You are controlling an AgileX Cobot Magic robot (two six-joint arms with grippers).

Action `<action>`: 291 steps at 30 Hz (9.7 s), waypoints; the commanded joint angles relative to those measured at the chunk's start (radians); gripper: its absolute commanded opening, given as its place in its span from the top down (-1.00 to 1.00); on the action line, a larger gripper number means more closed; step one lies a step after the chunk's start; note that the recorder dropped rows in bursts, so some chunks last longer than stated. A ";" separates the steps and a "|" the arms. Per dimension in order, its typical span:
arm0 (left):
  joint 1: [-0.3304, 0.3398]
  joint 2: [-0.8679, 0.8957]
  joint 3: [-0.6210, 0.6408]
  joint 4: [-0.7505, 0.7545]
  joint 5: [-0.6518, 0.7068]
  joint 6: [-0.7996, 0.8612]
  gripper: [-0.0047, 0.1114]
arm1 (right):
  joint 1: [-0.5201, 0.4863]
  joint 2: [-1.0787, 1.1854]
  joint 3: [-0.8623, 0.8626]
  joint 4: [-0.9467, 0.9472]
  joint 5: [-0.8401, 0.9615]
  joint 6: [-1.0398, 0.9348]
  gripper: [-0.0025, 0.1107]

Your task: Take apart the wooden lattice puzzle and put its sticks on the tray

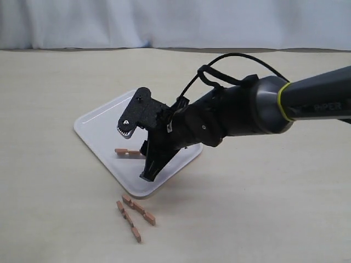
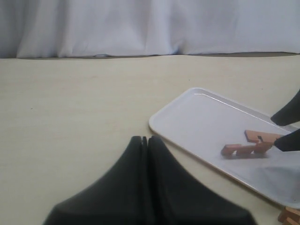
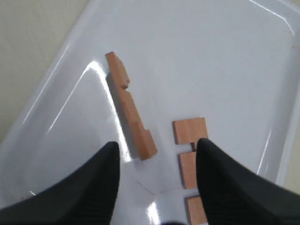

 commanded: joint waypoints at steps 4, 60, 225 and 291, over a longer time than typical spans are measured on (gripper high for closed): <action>-0.009 -0.001 0.004 0.005 -0.016 0.000 0.92 | -0.003 -0.135 -0.001 0.010 0.090 0.003 0.04; -0.009 -0.001 0.004 0.005 -0.015 0.000 0.92 | 0.195 -0.066 0.126 0.058 0.232 0.265 0.06; -0.009 -0.001 0.004 0.005 -0.013 0.000 0.92 | 0.255 0.052 -0.350 -0.032 0.860 0.219 0.88; -0.009 -0.001 0.004 0.005 -0.013 0.000 0.92 | -0.713 -1.959 0.767 0.028 0.031 0.602 0.88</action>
